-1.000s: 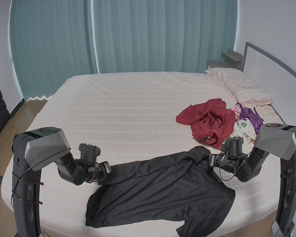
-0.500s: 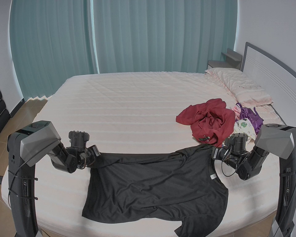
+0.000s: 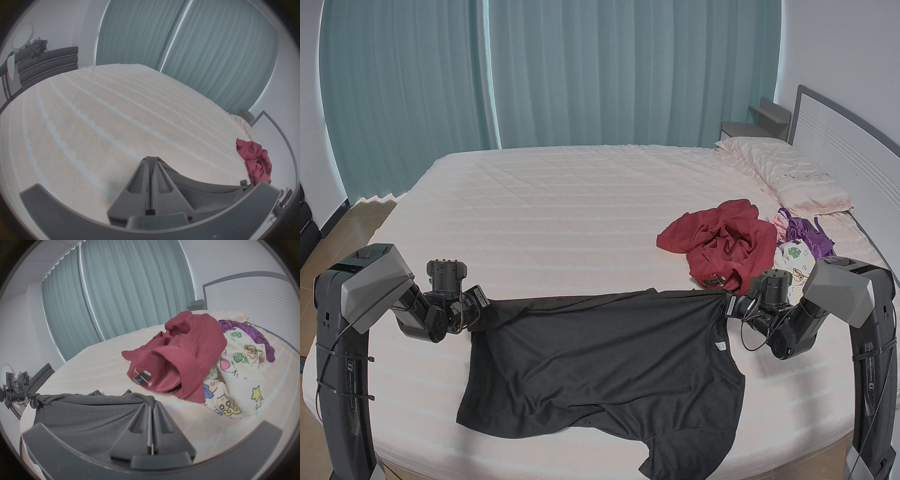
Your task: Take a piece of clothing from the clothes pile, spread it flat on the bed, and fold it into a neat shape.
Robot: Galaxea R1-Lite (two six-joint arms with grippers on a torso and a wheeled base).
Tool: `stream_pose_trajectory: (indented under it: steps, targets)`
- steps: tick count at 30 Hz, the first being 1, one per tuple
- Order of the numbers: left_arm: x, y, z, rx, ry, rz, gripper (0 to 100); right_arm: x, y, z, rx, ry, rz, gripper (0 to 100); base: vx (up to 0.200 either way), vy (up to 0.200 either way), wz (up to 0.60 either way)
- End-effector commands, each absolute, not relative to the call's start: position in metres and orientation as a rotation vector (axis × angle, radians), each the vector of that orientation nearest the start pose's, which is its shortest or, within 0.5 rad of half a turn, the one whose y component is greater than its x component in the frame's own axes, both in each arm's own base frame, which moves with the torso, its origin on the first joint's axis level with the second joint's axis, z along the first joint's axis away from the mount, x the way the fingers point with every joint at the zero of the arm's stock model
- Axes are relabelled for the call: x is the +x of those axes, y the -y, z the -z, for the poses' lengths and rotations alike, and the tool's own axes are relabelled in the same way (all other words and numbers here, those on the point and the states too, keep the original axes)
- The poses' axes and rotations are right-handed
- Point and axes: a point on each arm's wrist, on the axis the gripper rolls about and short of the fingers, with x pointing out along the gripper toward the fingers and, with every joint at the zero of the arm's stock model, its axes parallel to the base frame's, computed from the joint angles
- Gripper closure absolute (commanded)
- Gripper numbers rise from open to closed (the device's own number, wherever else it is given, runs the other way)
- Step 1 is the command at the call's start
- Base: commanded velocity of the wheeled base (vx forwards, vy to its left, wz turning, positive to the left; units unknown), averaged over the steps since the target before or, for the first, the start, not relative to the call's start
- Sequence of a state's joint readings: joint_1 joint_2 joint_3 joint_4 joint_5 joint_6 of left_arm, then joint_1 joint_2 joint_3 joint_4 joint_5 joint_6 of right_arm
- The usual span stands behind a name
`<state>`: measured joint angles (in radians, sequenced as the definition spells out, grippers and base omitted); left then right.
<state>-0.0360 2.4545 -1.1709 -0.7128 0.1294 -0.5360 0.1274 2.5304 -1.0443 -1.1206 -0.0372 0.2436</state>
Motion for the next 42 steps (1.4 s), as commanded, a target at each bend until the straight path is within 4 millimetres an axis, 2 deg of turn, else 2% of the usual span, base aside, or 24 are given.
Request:
stream_pose_trajectory:
  steps: [1,2,3,7,10,13,15,16,19,26,27,28,32,33,34,38,42]
  targets:
    - [0.440,0.012,0.028,-0.469,-0.562,-0.251,100,0.429,-0.054,0.051,0.207,-0.408,-0.045,100,0.000,0.000,0.00]
    - [0.442,0.012,0.030,-0.469,-0.564,-0.251,100,0.429,-0.054,0.053,0.209,-0.412,-0.046,100,0.000,0.000,0.00]
    - [0.444,0.012,0.031,-0.471,-0.560,-0.251,0,0.429,-0.055,0.057,0.208,-0.420,-0.048,0,0.000,0.000,0.00]
    - [0.445,0.011,0.034,-0.472,-0.564,-0.255,0,0.424,-0.055,0.062,0.204,-0.459,-0.044,0,0.000,0.000,0.00]
    - [0.441,0.009,0.032,-0.470,-0.591,-0.269,0,0.424,-0.047,0.053,0.208,-0.465,-0.023,0,0.000,0.000,0.00]
    - [0.429,0.001,0.010,-0.481,-0.592,-0.267,0,0.416,-0.039,0.040,0.263,-0.461,0.000,0,0.000,0.000,0.00]
    - [0.426,0.001,0.006,-0.484,-0.593,-0.261,0,0.415,-0.039,0.036,0.278,-0.457,0.001,0,0.000,0.000,0.00]
    - [0.410,-0.001,-0.010,-0.504,-0.605,-0.220,0,0.402,-0.039,0.019,0.338,-0.466,-0.022,0,0.000,0.000,0.00]
    - [0.377,-0.001,-0.029,-0.524,-0.636,-0.171,0,0.381,-0.036,0.005,0.366,-0.485,-0.053,0,0.000,0.000,0.00]
    - [0.298,0.004,-0.046,-0.580,-0.752,-0.073,0,0.336,-0.038,0.008,0.412,-0.561,-0.039,0,0.000,0.000,0.00]
    - [0.295,0.004,-0.046,-0.586,-0.756,-0.073,0,0.333,-0.040,0.008,0.415,-0.563,-0.042,0,0.000,0.000,0.00]
    - [0.282,0.009,-0.042,-0.606,-0.789,-0.064,0,0.322,-0.043,0.010,0.420,-0.567,-0.049,0,0.000,0.000,0.00]
    - [0.249,0.020,-0.026,-0.622,-0.881,-0.063,0,0.291,-0.042,0.019,0.432,-0.603,-0.045,0,0.000,0.000,0.00]
    - [0.249,0.020,-0.026,-0.622,-0.881,-0.063,0,0.291,-0.042,0.019,0.432,-0.603,-0.045,0,-0.200,0.000,0.00]
    - [0.236,0.025,-0.019,-0.645,-0.913,-0.066,0,0.277,-0.044,0.022,0.477,-0.629,-0.042,0,-0.200,0.000,0.00]
    - [0.221,0.029,-0.014,-0.679,-0.917,-0.067,0,0.264,-0.045,0.028,0.558,-0.639,-0.020,0,-0.200,0.000,0.00]
    - [0.217,0.032,-0.007,-0.679,-0.936,-0.062,0,0.256,-0.044,0.036,0.559,-0.673,-0.011,0,-0.200,0.000,0.00]
